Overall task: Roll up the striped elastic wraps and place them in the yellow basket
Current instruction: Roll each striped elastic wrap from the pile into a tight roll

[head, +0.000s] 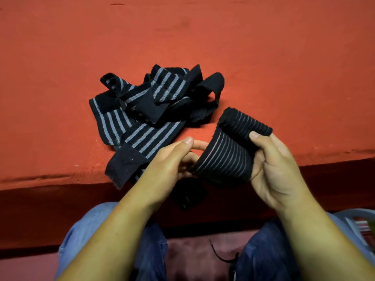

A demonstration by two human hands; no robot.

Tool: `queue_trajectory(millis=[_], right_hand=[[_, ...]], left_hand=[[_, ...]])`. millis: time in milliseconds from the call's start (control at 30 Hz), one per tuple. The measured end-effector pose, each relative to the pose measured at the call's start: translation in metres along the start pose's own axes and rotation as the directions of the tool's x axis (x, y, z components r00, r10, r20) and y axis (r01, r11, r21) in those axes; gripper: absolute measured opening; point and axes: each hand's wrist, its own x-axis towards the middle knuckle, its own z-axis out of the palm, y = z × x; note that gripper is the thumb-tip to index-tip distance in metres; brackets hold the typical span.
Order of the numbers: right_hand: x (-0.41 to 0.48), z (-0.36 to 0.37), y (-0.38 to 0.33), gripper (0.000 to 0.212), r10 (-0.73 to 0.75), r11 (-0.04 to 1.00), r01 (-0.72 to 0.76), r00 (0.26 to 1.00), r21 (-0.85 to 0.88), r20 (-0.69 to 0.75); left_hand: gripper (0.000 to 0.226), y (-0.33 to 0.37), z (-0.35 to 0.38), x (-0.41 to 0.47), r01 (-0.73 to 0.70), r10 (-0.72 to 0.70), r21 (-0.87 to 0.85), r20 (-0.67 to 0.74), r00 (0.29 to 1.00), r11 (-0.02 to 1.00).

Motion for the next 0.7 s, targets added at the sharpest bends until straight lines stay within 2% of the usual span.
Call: queue_trajectory(millis=[100,200,300,400,500,633,700], right_hand=[[-0.001,-0.001,0.000,0.028,0.036,0.999,-0.035,0.999,-0.030,0.033],[-0.001,-0.001,0.002,0.031,0.082,0.996,-0.079,0.995,-0.049,0.062],[-0.003,-0.001,0.005,0.038,0.132,0.989,-0.123,0.984,-0.082,0.122],[-0.004,0.001,0.007,0.037,0.168,0.983,-0.155,0.973,-0.096,0.157],[-0.006,0.003,0.009,0.036,0.179,0.981,-0.163,0.969,-0.104,0.170],[-0.006,0.004,0.012,0.039,0.168,0.983,-0.151,0.969,-0.107,0.181],[-0.007,0.006,0.013,0.042,0.172,0.983,-0.154,0.965,-0.105,0.196]], left_hand=[[0.056,0.001,0.003,-0.002,-0.023,0.022,0.067,0.011,1.000,0.997],[0.059,0.000,0.006,-0.001,-0.057,0.058,0.080,-0.008,0.998,0.995],[0.048,0.000,0.006,0.001,-0.097,0.100,0.050,-0.055,0.993,0.994],[0.042,0.002,0.006,0.000,-0.133,0.139,0.076,-0.077,0.987,0.988],[0.036,0.002,0.006,-0.001,-0.163,0.173,0.155,-0.053,0.984,0.974],[0.039,-0.002,0.009,0.000,-0.131,0.135,0.173,-0.011,0.991,0.976],[0.039,-0.004,0.011,-0.002,-0.145,0.147,0.251,0.008,0.989,0.957]])
